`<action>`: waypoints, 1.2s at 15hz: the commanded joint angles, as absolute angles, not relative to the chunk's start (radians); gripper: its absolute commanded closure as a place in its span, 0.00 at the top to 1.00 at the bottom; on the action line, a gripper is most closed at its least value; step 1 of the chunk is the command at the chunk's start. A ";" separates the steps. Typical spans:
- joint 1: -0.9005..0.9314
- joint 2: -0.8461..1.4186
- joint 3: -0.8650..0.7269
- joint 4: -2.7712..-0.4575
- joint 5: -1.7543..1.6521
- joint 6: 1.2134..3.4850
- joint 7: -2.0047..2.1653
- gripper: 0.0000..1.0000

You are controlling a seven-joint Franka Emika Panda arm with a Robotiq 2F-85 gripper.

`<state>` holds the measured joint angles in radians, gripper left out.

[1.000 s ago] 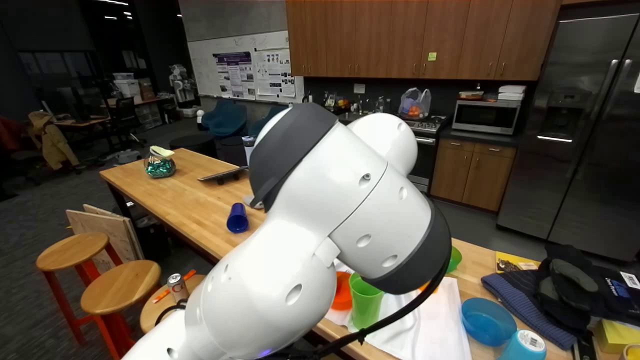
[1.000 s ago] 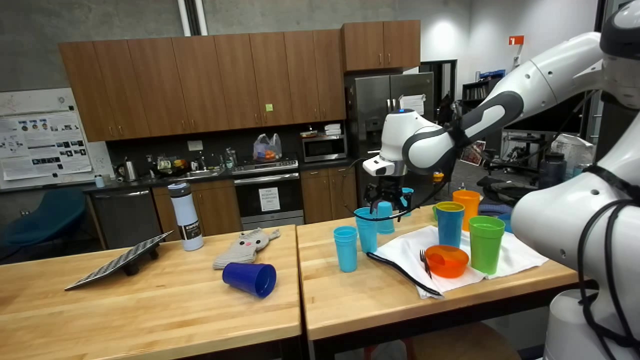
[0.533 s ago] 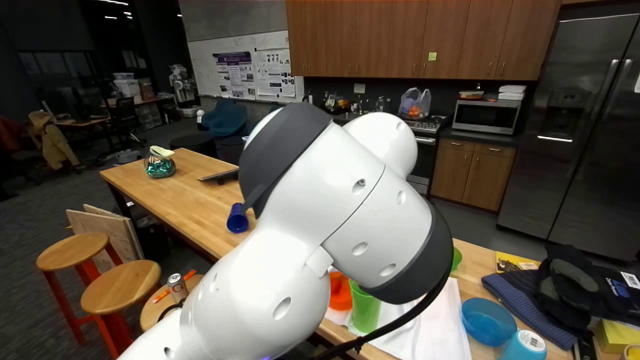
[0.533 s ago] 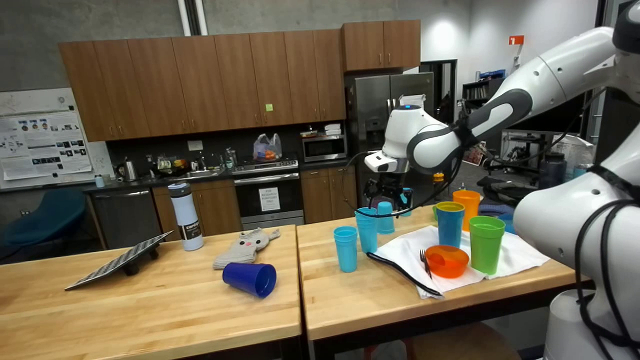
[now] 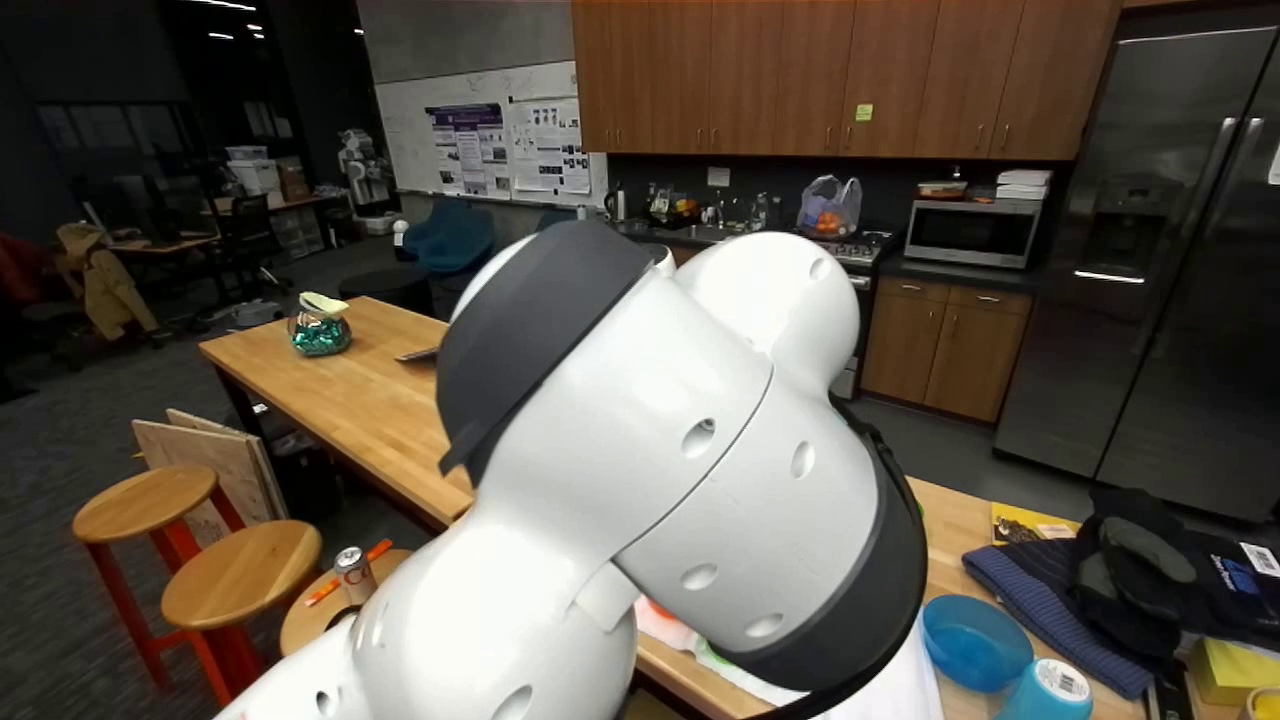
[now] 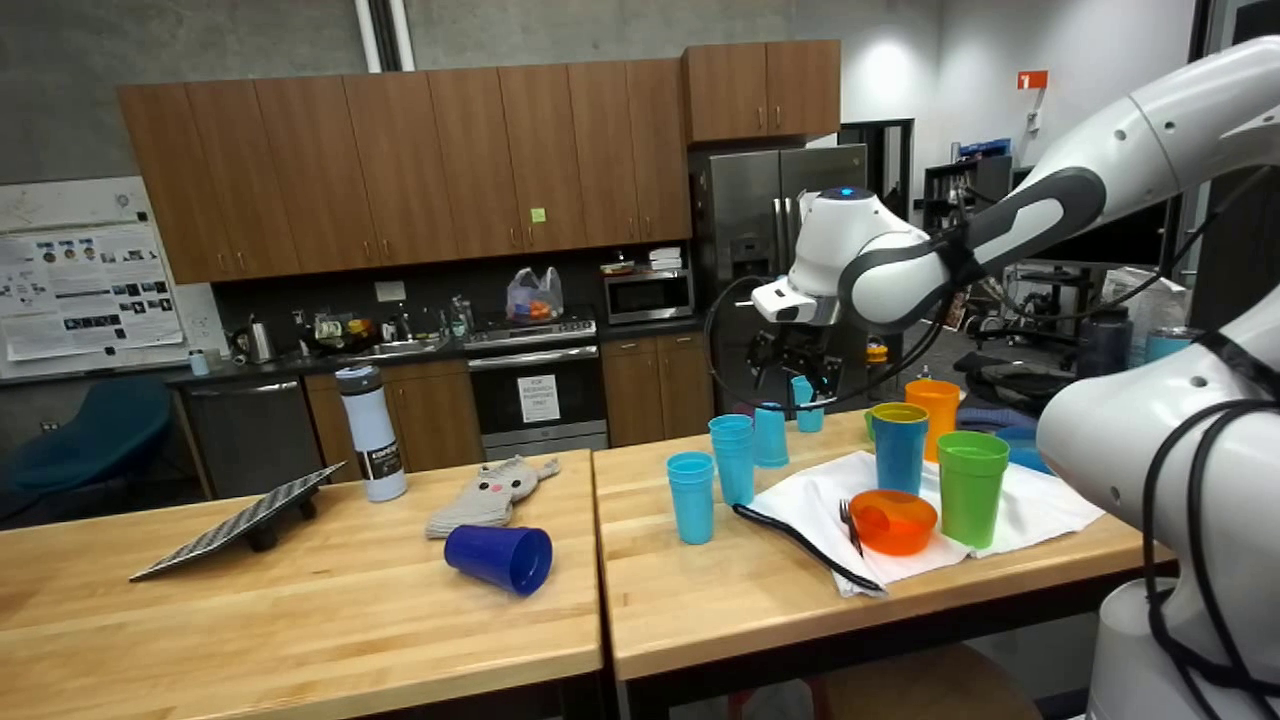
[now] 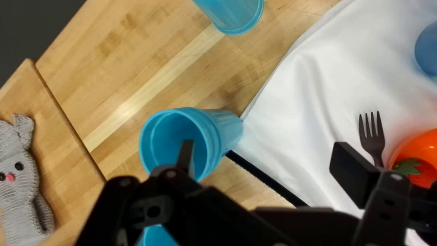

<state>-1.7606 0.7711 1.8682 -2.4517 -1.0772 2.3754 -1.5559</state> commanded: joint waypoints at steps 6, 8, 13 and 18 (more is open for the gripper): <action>-1.673 0.791 1.788 -2.419 -1.079 2.418 -1.565 1.00; -1.633 0.777 1.756 -2.411 -1.078 2.439 -1.553 1.00; -1.538 0.770 1.674 -2.358 -1.047 2.463 -1.590 1.00; -1.468 0.761 1.615 -2.335 -0.980 2.480 -1.594 1.00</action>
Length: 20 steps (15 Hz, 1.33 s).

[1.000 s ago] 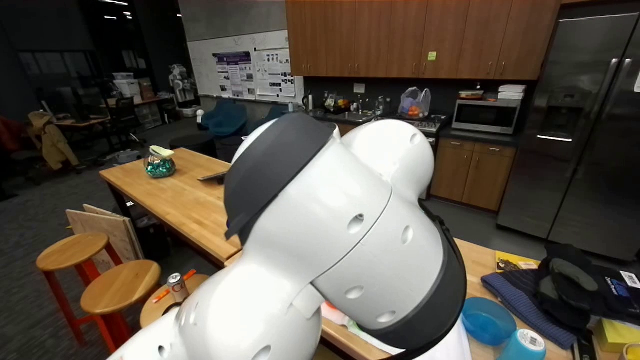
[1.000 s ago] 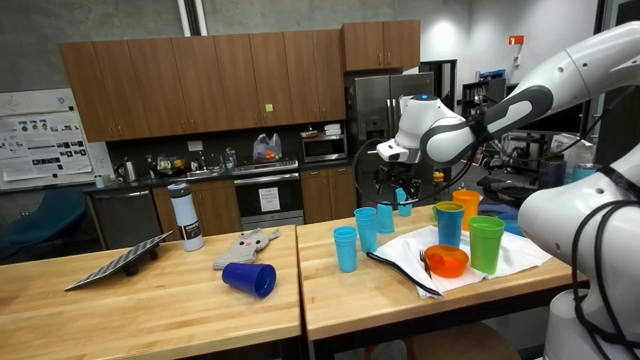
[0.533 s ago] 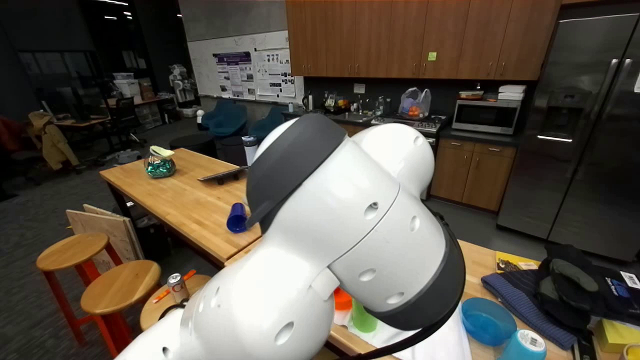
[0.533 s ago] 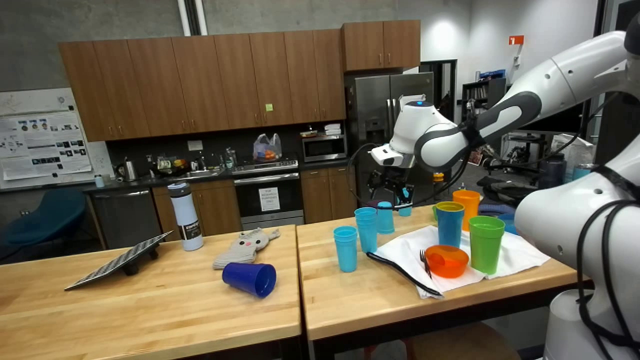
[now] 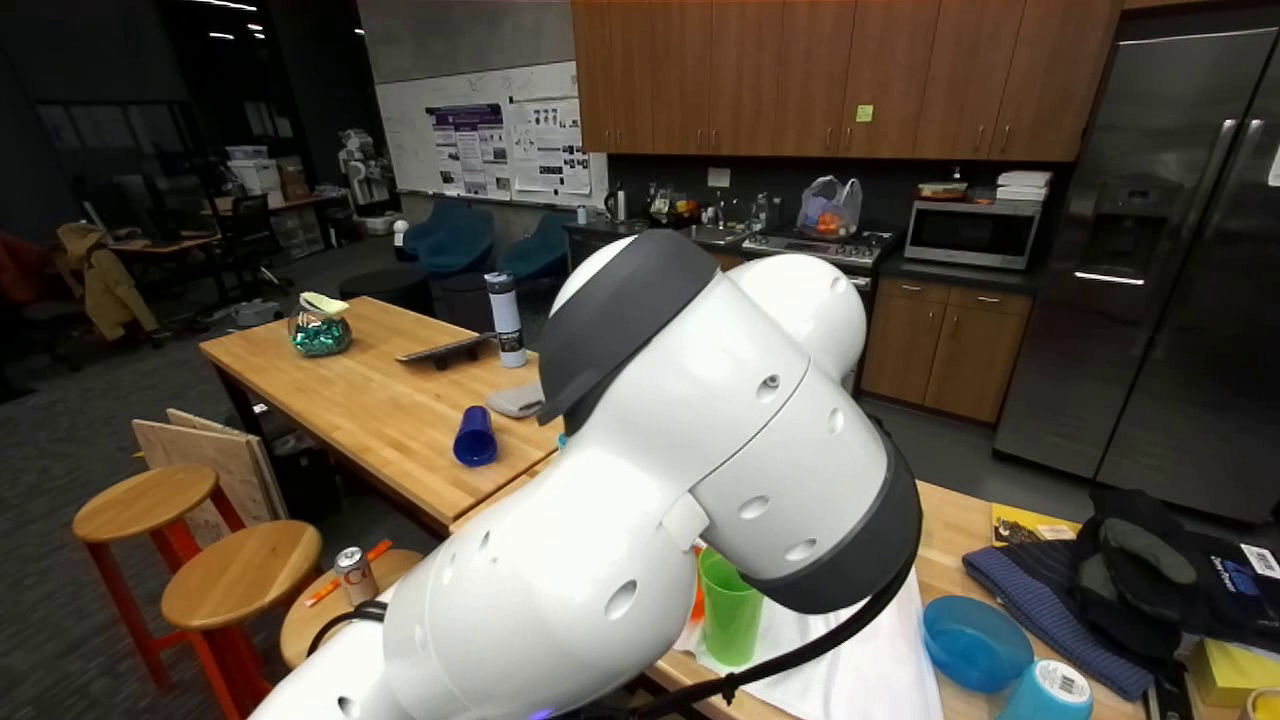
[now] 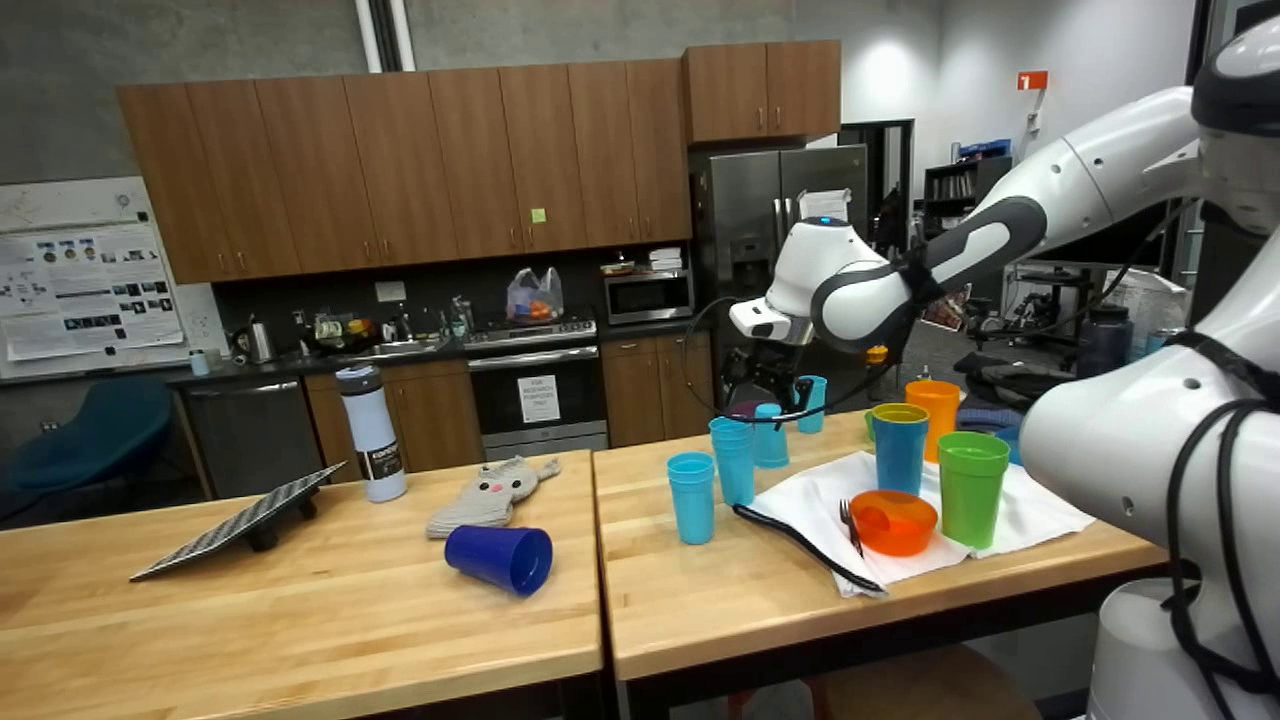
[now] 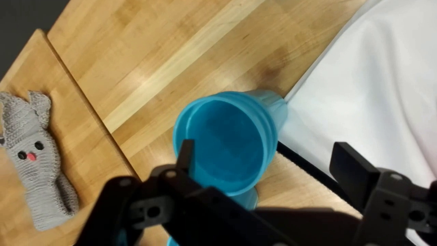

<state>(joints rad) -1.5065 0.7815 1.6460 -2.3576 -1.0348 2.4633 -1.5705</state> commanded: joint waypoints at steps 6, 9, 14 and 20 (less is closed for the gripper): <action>-1.403 0.742 1.562 -2.293 -0.838 2.460 -1.666 1.00; -1.382 0.731 1.543 -2.281 -0.780 2.453 -1.699 1.00; -1.355 0.698 1.515 -2.278 -0.686 2.452 -1.753 1.00; -1.329 0.634 1.480 -2.251 -0.528 2.386 -1.823 1.00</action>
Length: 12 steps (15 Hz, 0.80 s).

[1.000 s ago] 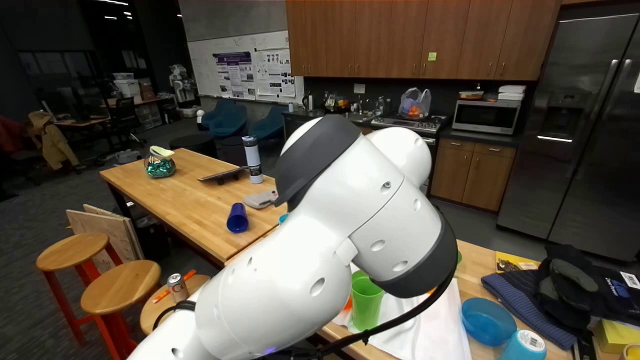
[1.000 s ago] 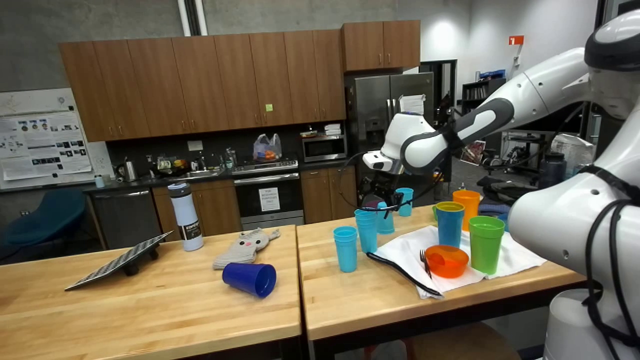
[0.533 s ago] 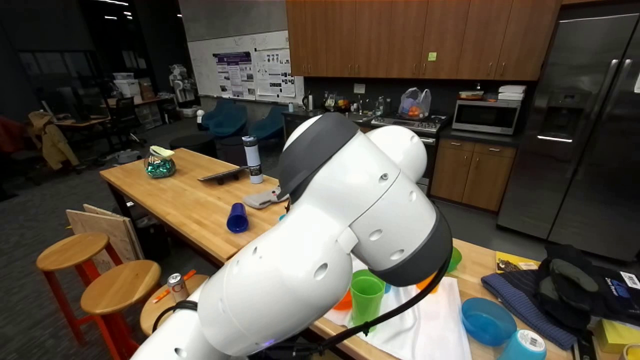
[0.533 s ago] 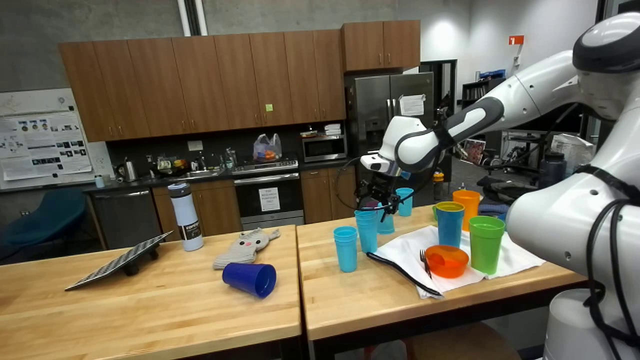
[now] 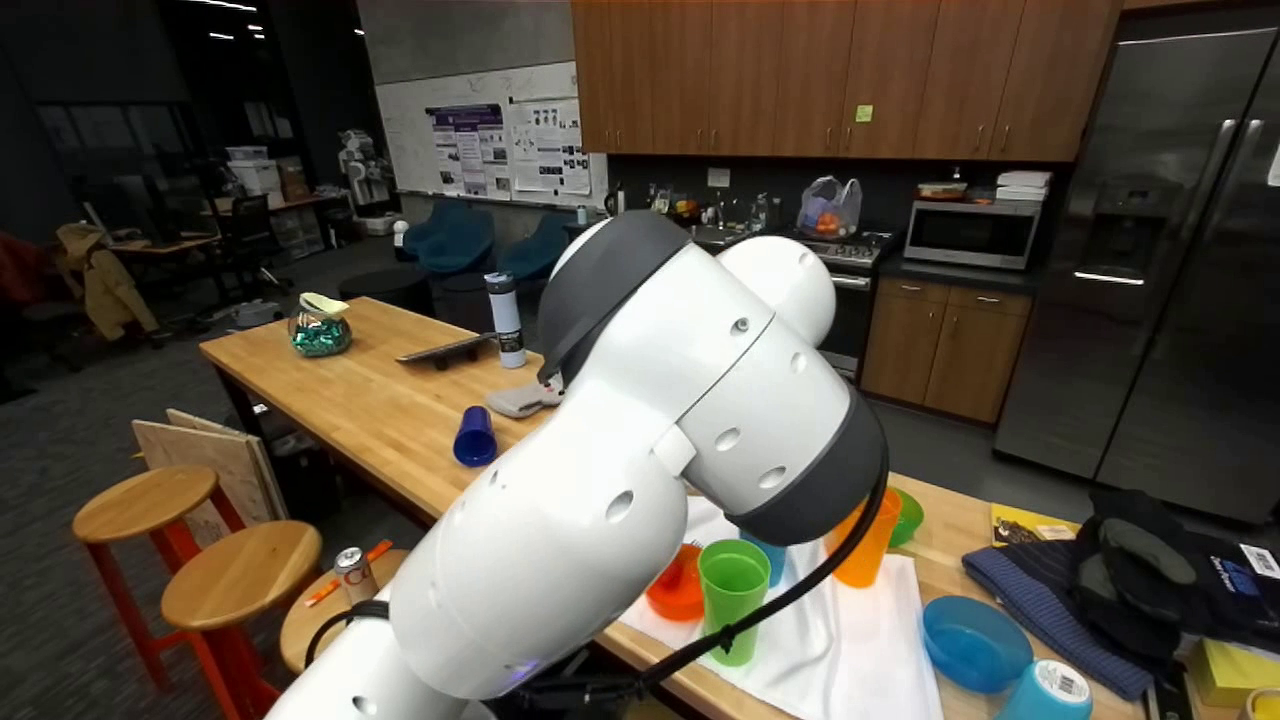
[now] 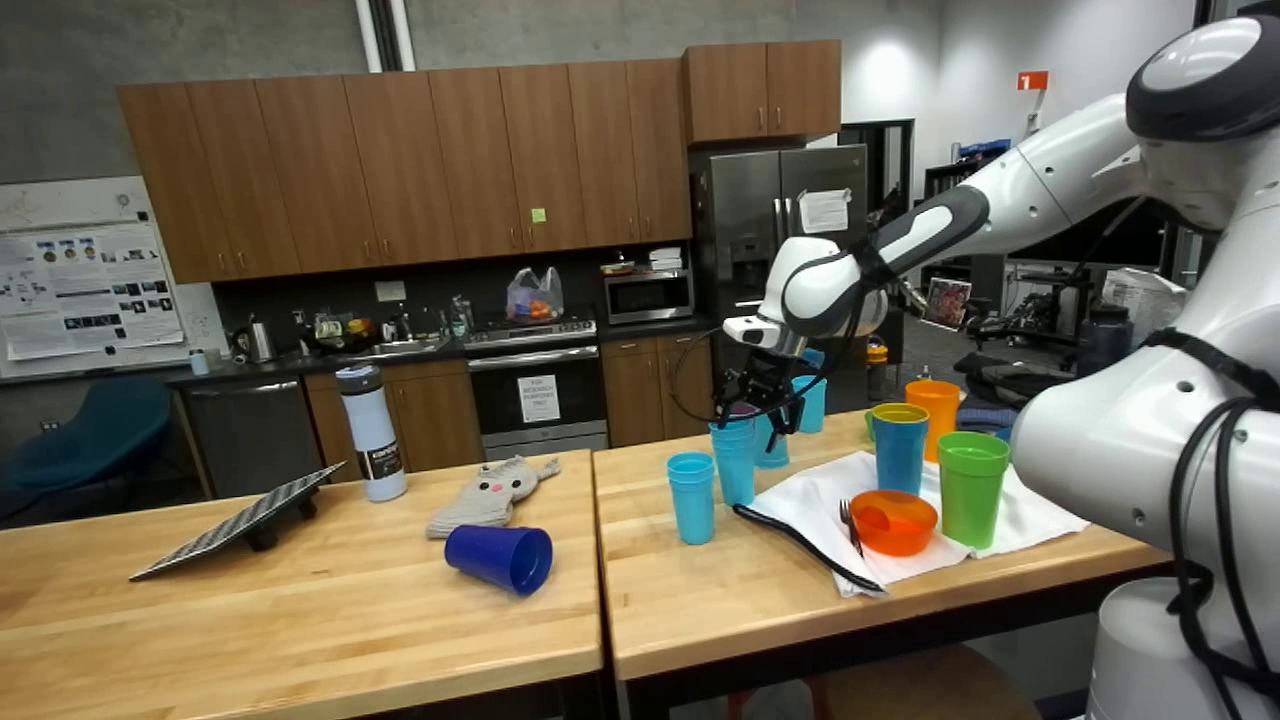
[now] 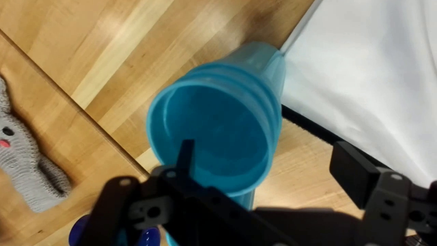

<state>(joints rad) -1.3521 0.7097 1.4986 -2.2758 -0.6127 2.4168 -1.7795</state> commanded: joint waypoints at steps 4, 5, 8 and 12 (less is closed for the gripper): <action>-1.308 0.573 1.458 -2.245 -0.431 2.370 -1.867 1.00; -1.303 0.561 1.450 -2.235 -0.411 2.356 -1.886 1.00; -1.290 0.504 1.427 -2.232 -0.358 2.327 -1.913 1.00; -1.271 0.421 1.384 -2.210 -0.309 2.275 -1.970 1.00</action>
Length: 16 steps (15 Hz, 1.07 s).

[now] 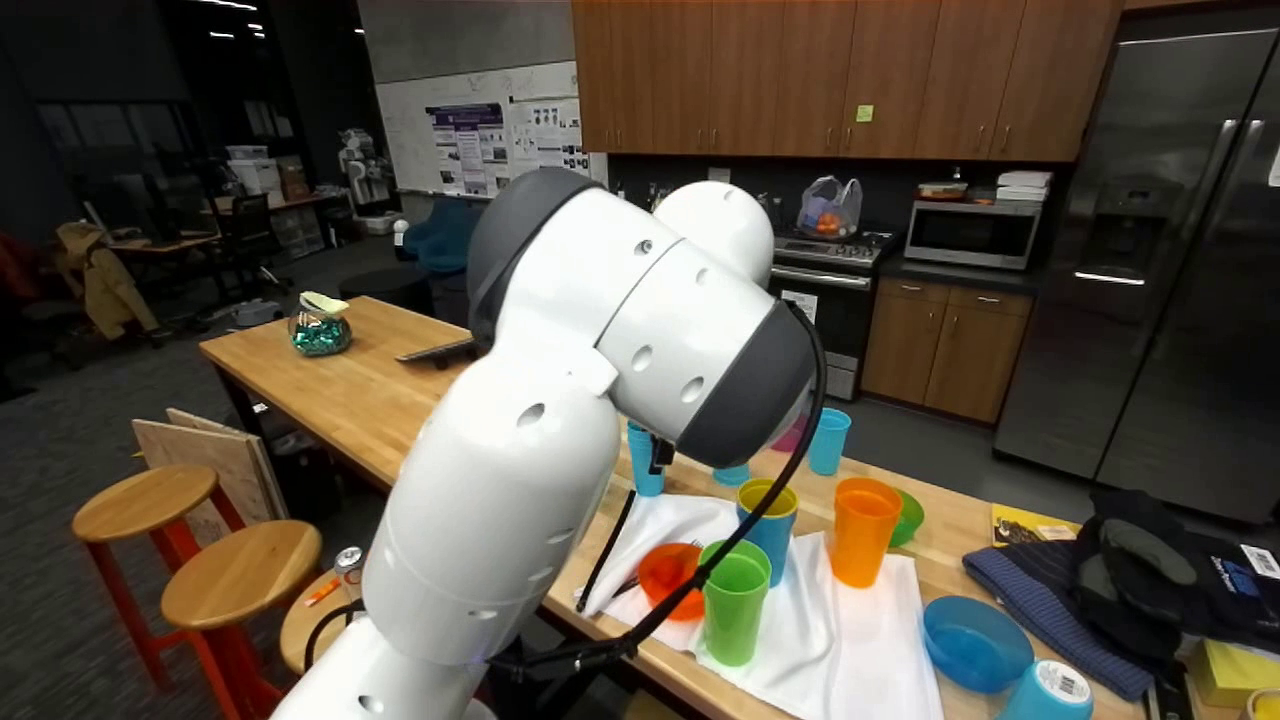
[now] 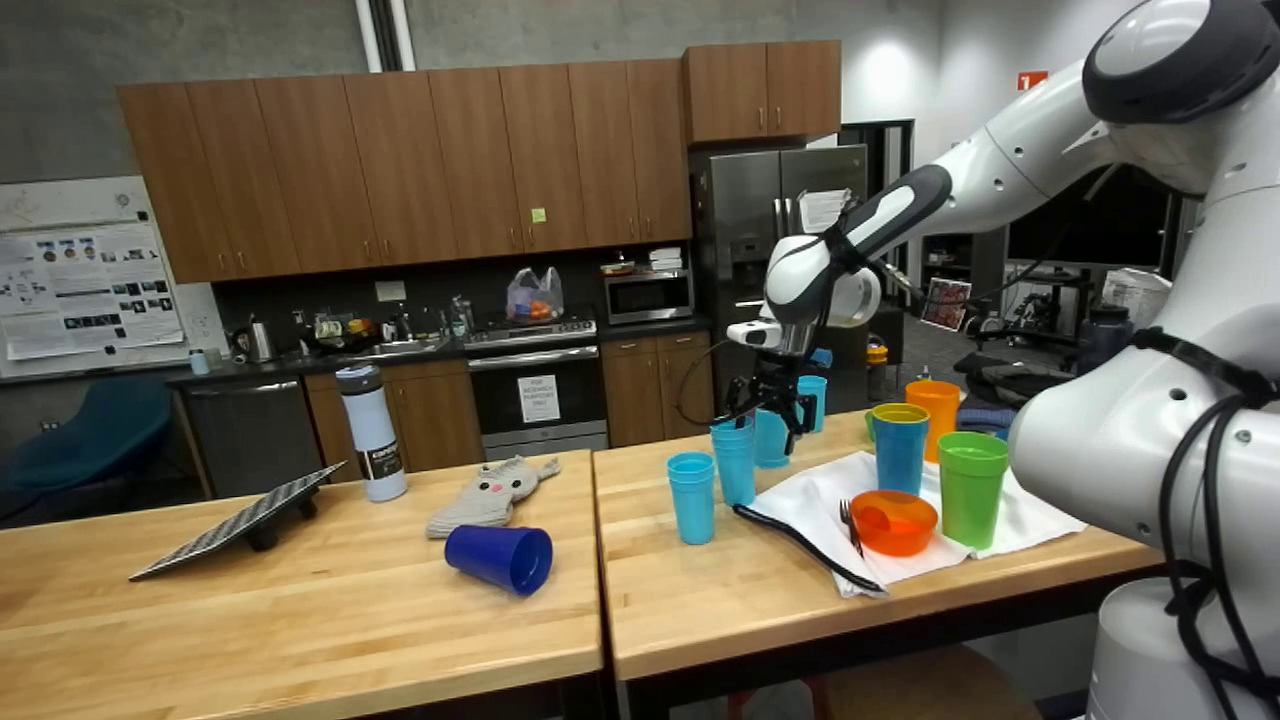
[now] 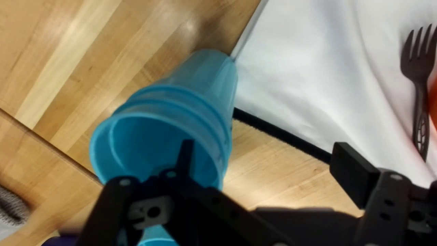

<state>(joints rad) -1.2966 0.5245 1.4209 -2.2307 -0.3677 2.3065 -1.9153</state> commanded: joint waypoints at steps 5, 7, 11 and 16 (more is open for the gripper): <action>-1.207 0.341 1.311 -2.199 -0.250 2.303 -2.027 1.00; -1.166 0.315 1.272 -2.188 -0.224 2.313 -2.052 1.00; -1.066 0.274 1.183 -2.182 -0.145 2.374 -2.101 1.00; -0.887 0.233 1.028 -2.208 -0.034 2.471 -2.162 1.00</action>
<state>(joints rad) -0.9889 0.2928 1.1216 -2.1877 -0.1089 2.4158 -2.1093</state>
